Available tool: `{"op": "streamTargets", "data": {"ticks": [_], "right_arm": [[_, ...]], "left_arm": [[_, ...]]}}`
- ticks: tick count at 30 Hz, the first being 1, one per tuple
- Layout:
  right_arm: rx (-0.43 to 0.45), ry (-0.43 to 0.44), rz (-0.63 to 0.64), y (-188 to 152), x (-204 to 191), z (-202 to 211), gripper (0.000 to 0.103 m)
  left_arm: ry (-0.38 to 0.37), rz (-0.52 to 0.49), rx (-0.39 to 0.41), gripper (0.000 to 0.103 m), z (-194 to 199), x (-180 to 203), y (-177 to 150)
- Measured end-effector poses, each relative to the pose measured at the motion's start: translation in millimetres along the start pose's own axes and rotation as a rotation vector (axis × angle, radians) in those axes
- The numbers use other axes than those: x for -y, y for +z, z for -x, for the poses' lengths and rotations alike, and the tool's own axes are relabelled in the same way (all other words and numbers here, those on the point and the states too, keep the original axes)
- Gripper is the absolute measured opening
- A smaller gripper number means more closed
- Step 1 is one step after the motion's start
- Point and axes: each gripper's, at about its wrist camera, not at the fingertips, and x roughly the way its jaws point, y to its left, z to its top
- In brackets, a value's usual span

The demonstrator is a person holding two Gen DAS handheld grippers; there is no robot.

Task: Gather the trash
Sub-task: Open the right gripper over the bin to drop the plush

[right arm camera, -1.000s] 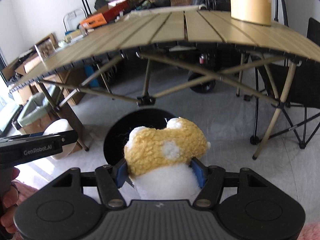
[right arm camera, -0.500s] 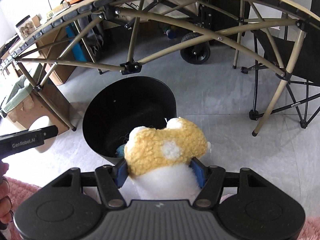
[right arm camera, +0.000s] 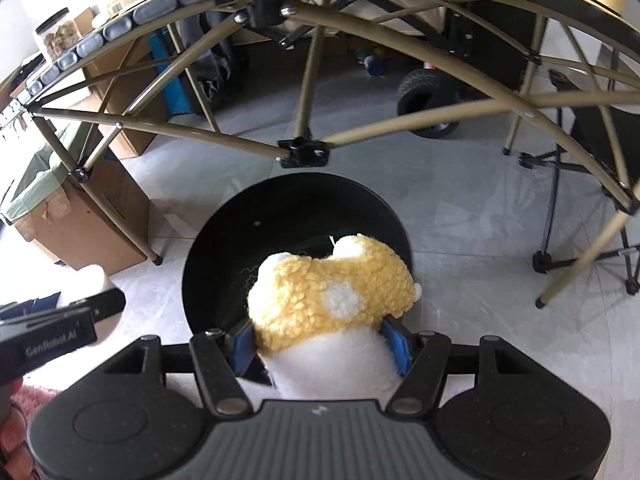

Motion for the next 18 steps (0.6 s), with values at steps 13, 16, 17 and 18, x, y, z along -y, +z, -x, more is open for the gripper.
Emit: {"op": "streamTargets", "data": {"ticks": [13,16,17,18], "right_arm": [[-0.003,-0.016,0.007,39,-21,-42,0.064],[0.001,-0.020,-0.008,42,-20,-48,0.067],[0.002,-0.016,-0.018,43,-19,-49,0.067],[0.001,-0.016,-0.028,44,-18,-51,0.073]], "left_arm": [[0.002,0.049,-0.027,0.056,-13,-21,5],[-0.004,0.047,-0.029,0.056,-14,-19,5],[-0.005,0.047,-0.028,0.056,-13,-19,5],[-0.004,0.046,-0.027,0.056,-13,-19,5]]}}
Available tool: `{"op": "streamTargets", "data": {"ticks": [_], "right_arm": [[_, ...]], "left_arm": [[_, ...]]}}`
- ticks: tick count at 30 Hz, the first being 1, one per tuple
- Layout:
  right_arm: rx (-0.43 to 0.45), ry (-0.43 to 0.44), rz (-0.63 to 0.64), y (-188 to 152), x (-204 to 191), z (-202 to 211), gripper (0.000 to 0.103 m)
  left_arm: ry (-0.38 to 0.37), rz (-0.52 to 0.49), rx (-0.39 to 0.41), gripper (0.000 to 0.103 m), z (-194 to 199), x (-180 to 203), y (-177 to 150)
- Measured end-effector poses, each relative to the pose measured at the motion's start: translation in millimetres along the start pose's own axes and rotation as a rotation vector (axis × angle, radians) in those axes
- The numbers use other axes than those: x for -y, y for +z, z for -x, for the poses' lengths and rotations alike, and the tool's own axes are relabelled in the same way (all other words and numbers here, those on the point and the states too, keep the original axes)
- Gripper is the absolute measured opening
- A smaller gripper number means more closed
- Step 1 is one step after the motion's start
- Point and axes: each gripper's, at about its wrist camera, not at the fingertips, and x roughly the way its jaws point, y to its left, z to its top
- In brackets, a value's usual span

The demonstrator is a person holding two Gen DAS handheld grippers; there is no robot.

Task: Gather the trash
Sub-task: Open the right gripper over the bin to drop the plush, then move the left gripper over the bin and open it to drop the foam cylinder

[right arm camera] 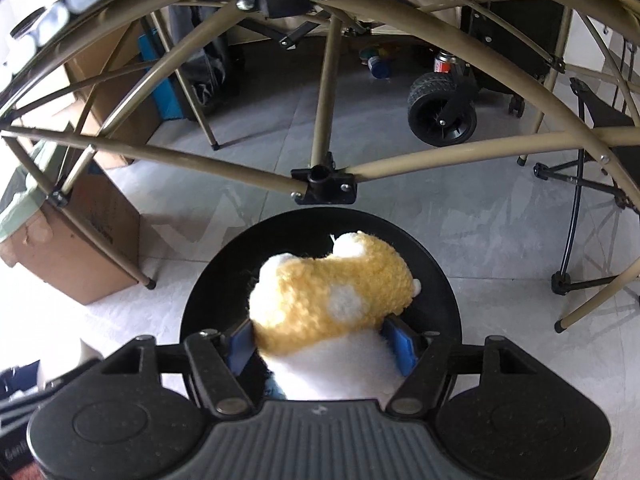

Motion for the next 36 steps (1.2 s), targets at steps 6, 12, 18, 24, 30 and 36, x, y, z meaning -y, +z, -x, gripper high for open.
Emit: {"op": "streamTargets", "data": {"ticks": [6,12,18,24,30,36], "right_arm": [[0.014,-0.008,-0.007,2,3,3,0.103],[0.001,-0.007,-0.016,0,8,4,0.103],[0.004,-0.003,-0.021,-1,7,6,0.103],[0.013,0.002,-0.032,-2,13,13,0.103],[0.023,0.006,-0.044,-4,22,21,0.103],[0.026,0.000,-0.068,-8,37,31,0.103]], "left_arm": [[0.000,0.004,-0.003,0.056,1,-1,-1],[0.003,0.003,0.001,0.056,2,-1,-1],[0.005,-0.005,0.004,0.056,2,1,-2],[0.005,-0.012,0.009,0.056,3,4,-3],[0.001,-0.034,0.016,0.056,6,14,-3],[-0.007,-0.067,0.018,0.056,7,31,-4]]}}
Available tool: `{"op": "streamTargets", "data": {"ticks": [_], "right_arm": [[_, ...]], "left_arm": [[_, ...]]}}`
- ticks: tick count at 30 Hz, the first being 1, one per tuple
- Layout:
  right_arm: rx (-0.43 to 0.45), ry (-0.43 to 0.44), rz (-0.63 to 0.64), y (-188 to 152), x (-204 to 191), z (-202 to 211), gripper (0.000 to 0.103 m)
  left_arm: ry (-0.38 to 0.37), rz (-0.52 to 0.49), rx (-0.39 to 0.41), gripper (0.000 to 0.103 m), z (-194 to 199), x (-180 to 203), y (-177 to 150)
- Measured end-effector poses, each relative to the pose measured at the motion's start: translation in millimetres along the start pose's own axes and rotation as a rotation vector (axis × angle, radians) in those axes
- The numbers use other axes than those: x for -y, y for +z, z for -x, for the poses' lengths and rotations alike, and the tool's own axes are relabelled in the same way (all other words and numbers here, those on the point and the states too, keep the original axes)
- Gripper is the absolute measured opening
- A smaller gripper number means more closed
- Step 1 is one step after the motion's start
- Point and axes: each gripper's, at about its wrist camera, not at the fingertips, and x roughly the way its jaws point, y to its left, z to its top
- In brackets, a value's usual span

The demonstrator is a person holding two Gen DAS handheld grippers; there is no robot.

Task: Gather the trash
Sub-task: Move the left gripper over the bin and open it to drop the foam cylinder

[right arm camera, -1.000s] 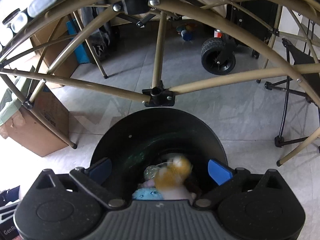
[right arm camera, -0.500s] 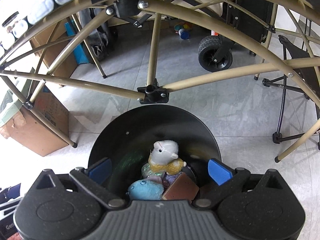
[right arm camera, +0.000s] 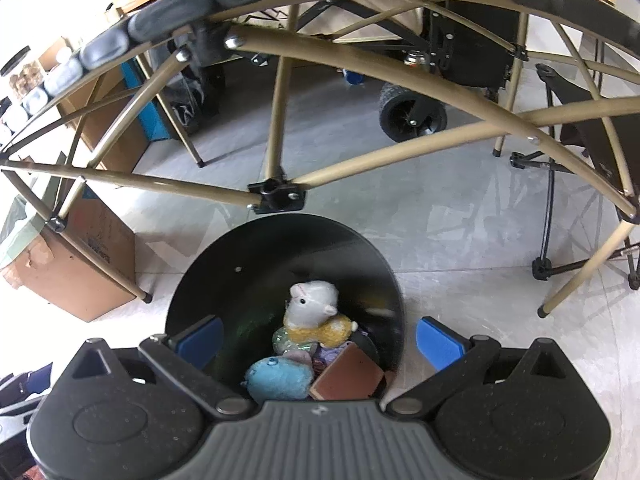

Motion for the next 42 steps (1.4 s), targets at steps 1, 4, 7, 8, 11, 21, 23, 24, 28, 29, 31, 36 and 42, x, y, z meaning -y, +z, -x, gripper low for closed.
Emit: {"op": "streamTargets", "data": {"ticks": [1,4,7,8,11,21,23,24,28,29,31,36,42], "right_arm": [[0.001,-0.002,-0.005,0,3,2,0.103],[0.004,-0.008,-0.022,-2,14,7,0.103],[0.006,-0.015,-0.042,-4,26,12,0.103],[0.007,-0.017,-0.048,-4,30,13,0.103],[0.006,-0.023,-0.069,-7,44,18,0.103],[-0.005,-0.051,-0.153,-18,91,29,0.103],[-0.009,-0.052,-0.168,-20,99,30,0.103],[-0.013,-0.053,-0.173,-21,103,30,0.103],[-0.036,-0.062,-0.195,-27,118,29,0.103],[-0.042,-0.065,-0.201,-28,121,28,0.103],[-0.051,-0.070,-0.214,-31,128,28,0.103],[-0.063,-0.073,-0.239,-37,141,28,0.103],[-0.067,-0.069,-0.246,-38,145,28,0.103]], "left_arm": [[-0.002,-0.007,0.001,0.056,0,3,0],[-0.010,-0.028,0.001,0.056,0,15,0],[-0.018,-0.050,-0.002,0.056,-1,27,0],[-0.022,-0.057,-0.004,0.056,-2,31,0],[-0.029,-0.082,-0.010,0.056,-3,44,-1],[-0.062,-0.162,-0.039,0.056,-12,86,-5],[-0.070,-0.171,-0.046,0.056,-15,93,-5],[-0.072,-0.175,-0.050,0.056,-15,97,-5],[-0.084,-0.193,-0.062,0.056,-19,111,-5],[-0.087,-0.197,-0.065,0.056,-20,114,-5],[-0.091,-0.202,-0.072,0.056,-23,120,-4],[-0.097,-0.198,-0.085,0.056,-30,130,-1],[-0.097,-0.181,-0.105,0.056,-41,137,5]]}}
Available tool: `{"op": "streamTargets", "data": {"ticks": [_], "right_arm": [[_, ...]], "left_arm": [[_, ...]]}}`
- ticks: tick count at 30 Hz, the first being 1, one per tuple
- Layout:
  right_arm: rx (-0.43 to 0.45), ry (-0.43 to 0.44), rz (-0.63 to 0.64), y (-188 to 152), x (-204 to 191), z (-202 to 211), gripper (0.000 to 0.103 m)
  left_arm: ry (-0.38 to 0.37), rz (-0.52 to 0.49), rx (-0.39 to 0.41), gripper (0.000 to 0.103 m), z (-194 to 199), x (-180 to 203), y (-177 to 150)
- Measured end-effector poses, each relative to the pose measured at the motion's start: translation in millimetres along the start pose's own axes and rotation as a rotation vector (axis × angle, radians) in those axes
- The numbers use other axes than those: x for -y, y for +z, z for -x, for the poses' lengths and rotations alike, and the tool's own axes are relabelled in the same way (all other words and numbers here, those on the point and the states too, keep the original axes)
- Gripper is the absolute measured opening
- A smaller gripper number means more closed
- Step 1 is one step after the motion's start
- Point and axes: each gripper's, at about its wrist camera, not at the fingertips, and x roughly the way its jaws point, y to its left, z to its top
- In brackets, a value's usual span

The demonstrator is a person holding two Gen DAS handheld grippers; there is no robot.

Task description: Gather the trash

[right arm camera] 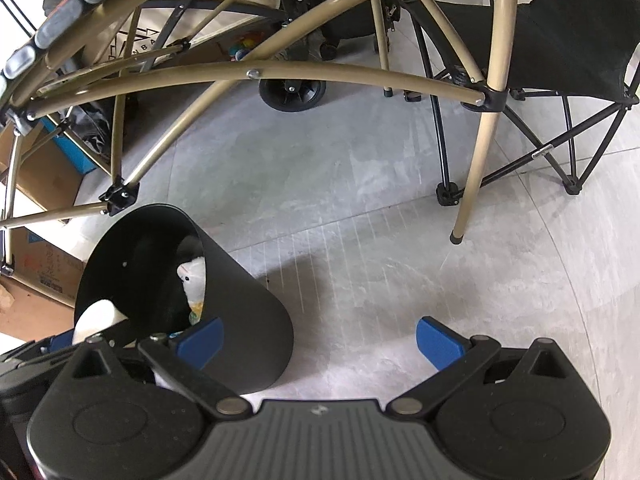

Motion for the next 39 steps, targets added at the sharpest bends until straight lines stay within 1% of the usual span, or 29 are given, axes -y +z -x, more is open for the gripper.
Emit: {"op": "streamTargets", "data": {"ticks": [6,9,10,11,13,15,18,28,35,39], "right_arm": [[-0.005,-0.002,-0.003,0,2,-2,0.103],[-0.007,-0.004,-0.004,0,1,-2,0.103],[-0.007,-0.004,-0.004,0,1,-2,0.103],[-0.007,-0.004,-0.004,0,1,-2,0.103],[-0.007,-0.004,-0.004,0,1,-2,0.103],[-0.007,-0.004,-0.004,0,1,-2,0.103],[-0.007,-0.005,-0.005,0,1,-2,0.103],[-0.007,-0.004,-0.003,0,0,-3,0.103],[-0.001,-0.003,0.003,-2,-3,-1,0.103],[0.006,0.004,0.009,-3,-5,5,0.103]], "left_arm": [[-0.013,0.011,-0.004,0.057,-3,1,5],[-0.019,0.012,-0.012,0.061,-4,2,7],[-0.024,0.018,-0.016,0.071,-4,1,7],[-0.026,0.030,-0.018,0.088,-4,0,8],[-0.016,0.059,-0.011,0.102,-2,-4,9],[-0.012,0.076,-0.008,0.103,-1,-7,10],[-0.015,0.092,-0.032,0.103,-4,-10,11],[-0.013,0.091,-0.034,0.103,-4,-13,11],[-0.014,0.087,-0.017,0.103,4,-16,9],[-0.013,0.084,0.003,0.103,17,-20,7]]}}
